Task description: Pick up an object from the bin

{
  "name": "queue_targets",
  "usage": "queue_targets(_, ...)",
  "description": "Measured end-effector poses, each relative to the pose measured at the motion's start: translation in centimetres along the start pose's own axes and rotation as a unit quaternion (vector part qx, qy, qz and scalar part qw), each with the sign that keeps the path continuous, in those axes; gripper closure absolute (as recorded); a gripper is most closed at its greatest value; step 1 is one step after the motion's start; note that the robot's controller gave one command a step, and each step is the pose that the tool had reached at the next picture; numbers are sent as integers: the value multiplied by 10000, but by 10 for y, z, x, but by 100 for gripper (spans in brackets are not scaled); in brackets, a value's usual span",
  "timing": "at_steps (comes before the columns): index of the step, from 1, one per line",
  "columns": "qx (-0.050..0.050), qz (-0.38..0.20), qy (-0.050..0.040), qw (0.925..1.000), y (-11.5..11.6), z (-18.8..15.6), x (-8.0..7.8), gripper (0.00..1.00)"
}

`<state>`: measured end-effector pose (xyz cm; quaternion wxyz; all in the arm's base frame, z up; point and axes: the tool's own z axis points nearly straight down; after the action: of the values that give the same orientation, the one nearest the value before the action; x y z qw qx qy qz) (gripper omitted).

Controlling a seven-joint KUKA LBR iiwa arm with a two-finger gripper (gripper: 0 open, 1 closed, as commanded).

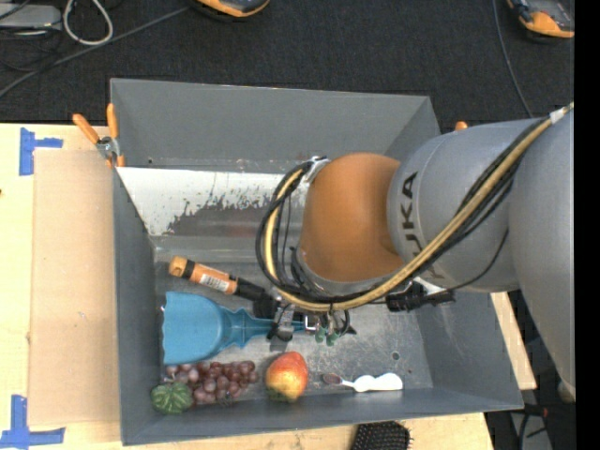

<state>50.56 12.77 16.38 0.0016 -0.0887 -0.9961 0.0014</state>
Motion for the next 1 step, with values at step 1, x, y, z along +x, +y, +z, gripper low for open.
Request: queue_targets(1, -25, -496, -50, 9988, 7, -30, 3, 100)
